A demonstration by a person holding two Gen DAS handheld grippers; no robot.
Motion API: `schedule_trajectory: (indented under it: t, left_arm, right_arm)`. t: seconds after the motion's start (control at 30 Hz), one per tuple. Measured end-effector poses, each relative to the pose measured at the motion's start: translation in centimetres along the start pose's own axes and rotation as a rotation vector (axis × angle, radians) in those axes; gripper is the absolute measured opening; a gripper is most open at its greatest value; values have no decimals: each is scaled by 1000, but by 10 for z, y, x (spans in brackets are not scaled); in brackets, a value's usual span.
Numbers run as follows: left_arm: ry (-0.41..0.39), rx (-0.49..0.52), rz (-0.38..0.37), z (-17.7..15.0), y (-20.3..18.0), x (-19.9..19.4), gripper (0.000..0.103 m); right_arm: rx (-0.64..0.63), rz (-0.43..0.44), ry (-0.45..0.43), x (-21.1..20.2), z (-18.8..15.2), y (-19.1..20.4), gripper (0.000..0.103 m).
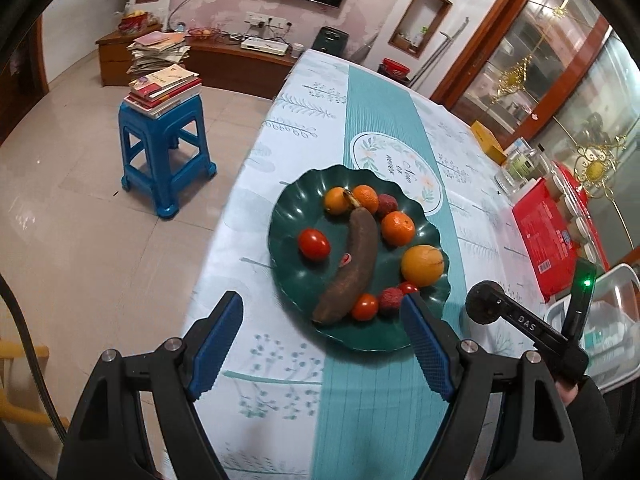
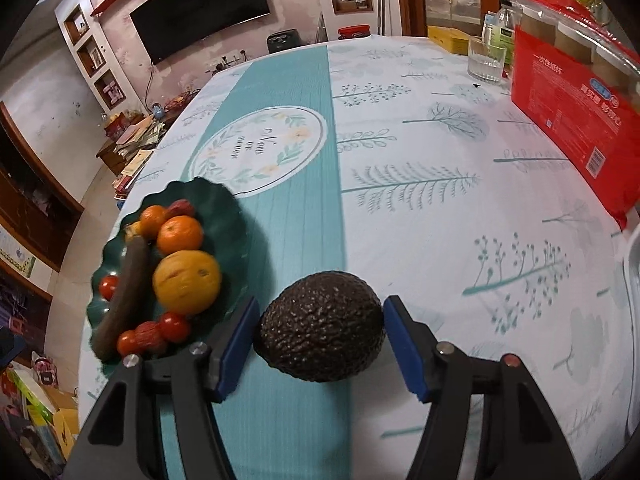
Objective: Organize fruits
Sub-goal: 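Carry the avocado onto the green plate and open the right gripper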
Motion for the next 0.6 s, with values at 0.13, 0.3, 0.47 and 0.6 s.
schedule_trajectory:
  t: [0.13, 0.3, 0.47, 0.6]
  left_arm:
    - [21, 35, -26, 10, 12, 2, 80]
    - [65, 79, -56, 15, 21, 9, 80]
    - [90, 97, -80, 17, 26, 14, 80]
    - [86, 98, -85, 18, 29, 11, 80]
  right_arm:
    - [8, 4, -11, -10, -3, 24, 64]
    - [4, 15, -10, -14, -7, 60, 64]
    - [-42, 27, -6, -13, -7, 94, 64]
    - [-86, 46, 19, -6, -8, 121, 65]
Point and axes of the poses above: each gripper's, at about its wrist camera, not at the fingertips, and x roughly the way its jaws point, y to its left, z to its top, the point moved 4 cm from there along x, roughly the way its jaws point, and after that the axes turned 8 degrees about -x, right-handed, at the moved point
